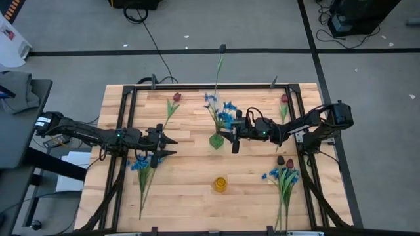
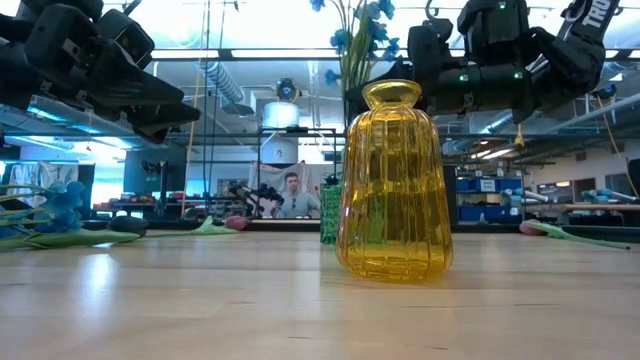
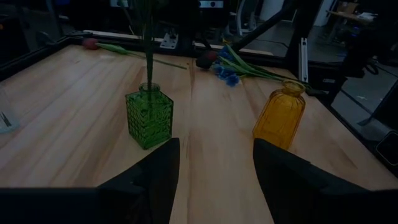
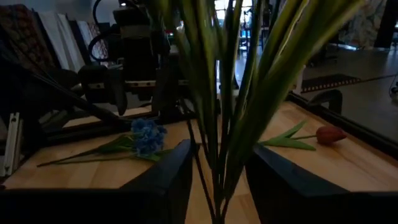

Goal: Sort flowers into vase by color
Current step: Put the top blue flowers into the green vase, then put the left black tulip into the transparent vase

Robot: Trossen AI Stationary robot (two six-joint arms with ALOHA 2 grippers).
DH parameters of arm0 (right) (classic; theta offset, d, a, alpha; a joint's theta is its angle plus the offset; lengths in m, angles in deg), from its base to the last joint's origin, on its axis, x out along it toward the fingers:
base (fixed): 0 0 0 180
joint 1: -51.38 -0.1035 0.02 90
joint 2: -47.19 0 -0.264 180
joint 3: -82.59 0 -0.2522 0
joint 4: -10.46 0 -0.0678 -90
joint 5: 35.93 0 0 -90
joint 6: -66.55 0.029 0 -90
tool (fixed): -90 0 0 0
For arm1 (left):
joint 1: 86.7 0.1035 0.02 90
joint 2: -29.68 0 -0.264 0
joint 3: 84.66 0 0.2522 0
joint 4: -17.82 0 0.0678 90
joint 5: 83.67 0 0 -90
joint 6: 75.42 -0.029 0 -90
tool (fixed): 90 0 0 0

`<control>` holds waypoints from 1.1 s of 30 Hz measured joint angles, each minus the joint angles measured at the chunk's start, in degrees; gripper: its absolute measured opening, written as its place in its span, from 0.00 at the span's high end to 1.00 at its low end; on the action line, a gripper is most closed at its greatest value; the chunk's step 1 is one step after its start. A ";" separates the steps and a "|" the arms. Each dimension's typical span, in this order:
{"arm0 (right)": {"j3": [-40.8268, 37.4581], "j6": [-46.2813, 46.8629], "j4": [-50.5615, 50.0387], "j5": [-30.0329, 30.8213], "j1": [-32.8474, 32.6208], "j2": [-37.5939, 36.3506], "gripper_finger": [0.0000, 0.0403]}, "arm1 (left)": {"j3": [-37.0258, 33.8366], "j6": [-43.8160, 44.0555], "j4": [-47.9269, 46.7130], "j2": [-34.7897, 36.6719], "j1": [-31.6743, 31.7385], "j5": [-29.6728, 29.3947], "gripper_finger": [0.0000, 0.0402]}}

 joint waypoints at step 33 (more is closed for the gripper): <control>-0.02 -0.09 -26.26 -1.49 -0.02 -8.46 0.28 | 0.00 -0.02 0.07 0.00 0.01 -0.53 0.48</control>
